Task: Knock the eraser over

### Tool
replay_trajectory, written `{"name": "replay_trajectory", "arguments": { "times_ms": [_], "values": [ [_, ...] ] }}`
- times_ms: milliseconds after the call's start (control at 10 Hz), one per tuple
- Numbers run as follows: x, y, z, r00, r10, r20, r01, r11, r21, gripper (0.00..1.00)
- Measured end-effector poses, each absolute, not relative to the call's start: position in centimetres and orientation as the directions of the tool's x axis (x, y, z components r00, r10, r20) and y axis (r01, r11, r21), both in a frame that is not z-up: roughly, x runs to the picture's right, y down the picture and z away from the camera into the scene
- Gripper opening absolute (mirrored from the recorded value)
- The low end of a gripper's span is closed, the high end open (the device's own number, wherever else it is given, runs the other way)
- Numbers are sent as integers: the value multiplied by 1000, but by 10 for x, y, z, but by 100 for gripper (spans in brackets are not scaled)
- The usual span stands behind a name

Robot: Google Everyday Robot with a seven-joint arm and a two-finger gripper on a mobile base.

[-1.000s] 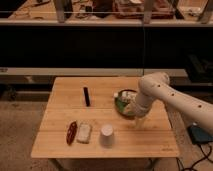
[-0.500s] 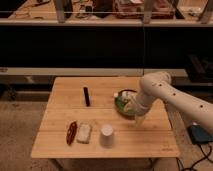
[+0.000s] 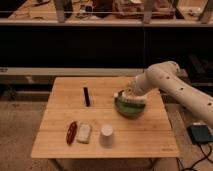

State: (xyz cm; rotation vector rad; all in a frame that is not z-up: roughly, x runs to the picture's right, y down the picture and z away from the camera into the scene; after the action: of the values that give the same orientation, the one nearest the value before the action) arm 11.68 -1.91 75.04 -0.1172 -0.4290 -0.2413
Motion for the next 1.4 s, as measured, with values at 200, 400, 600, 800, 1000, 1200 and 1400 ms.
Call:
{"name": "replay_trajectory", "arguments": {
  "times_ms": [200, 400, 600, 800, 1000, 1200, 1400],
  "values": [
    [94, -62, 747, 867, -242, 436, 222, 970, 95, 0],
    [88, -80, 744, 864, -257, 434, 207, 965, 159, 0],
    [88, -80, 744, 863, -258, 434, 207, 965, 161, 0],
    [83, -100, 730, 855, -285, 433, 217, 955, 201, 0],
    [51, -114, 730, 827, -320, 463, 228, 943, 245, 0],
    [17, -107, 746, 798, -345, 494, 250, 936, 249, 0],
    [-5, -82, 774, 784, -354, 510, 293, 935, 199, 0]
  ]
}}
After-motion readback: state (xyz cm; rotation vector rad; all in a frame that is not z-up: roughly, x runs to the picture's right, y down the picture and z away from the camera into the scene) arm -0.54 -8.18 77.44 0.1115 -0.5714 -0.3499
